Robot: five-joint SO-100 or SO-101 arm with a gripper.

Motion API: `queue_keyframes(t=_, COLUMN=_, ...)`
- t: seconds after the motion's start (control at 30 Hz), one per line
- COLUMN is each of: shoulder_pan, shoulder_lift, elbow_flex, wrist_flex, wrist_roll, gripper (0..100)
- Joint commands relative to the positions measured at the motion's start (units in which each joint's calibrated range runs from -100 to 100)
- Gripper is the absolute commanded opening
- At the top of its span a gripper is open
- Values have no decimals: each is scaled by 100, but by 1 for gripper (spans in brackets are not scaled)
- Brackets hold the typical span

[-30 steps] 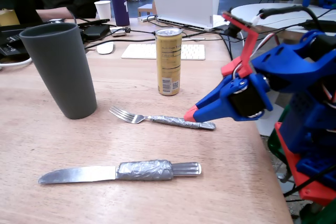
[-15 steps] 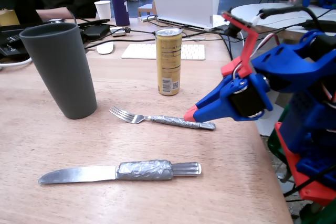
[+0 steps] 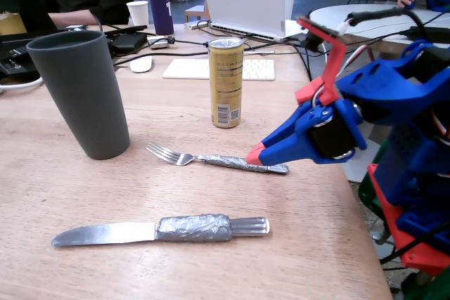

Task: Grab the fork and place it in gray glass

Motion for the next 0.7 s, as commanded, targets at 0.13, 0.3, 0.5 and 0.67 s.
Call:
queue_keyframes(t=0.13, shoulder_pan=-51, shoulder_lift=-63, elbow_flex=43, wrist_flex=18, wrist_roll=5, gripper=0)
queue_keyframes(t=0.3, shoulder_pan=-68, shoulder_lift=-63, elbow_flex=24, wrist_flex=18, wrist_roll=15, gripper=0)
queue_keyframes(t=0.5, shoulder_pan=-68, shoulder_lift=1035, elbow_flex=-1222, wrist_flex=108, wrist_roll=20, gripper=0)
queue_keyframes(t=0.67, shoulder_pan=85, shoulder_lift=2990, elbow_flex=-3686, wrist_flex=190, wrist_roll=44, gripper=0)
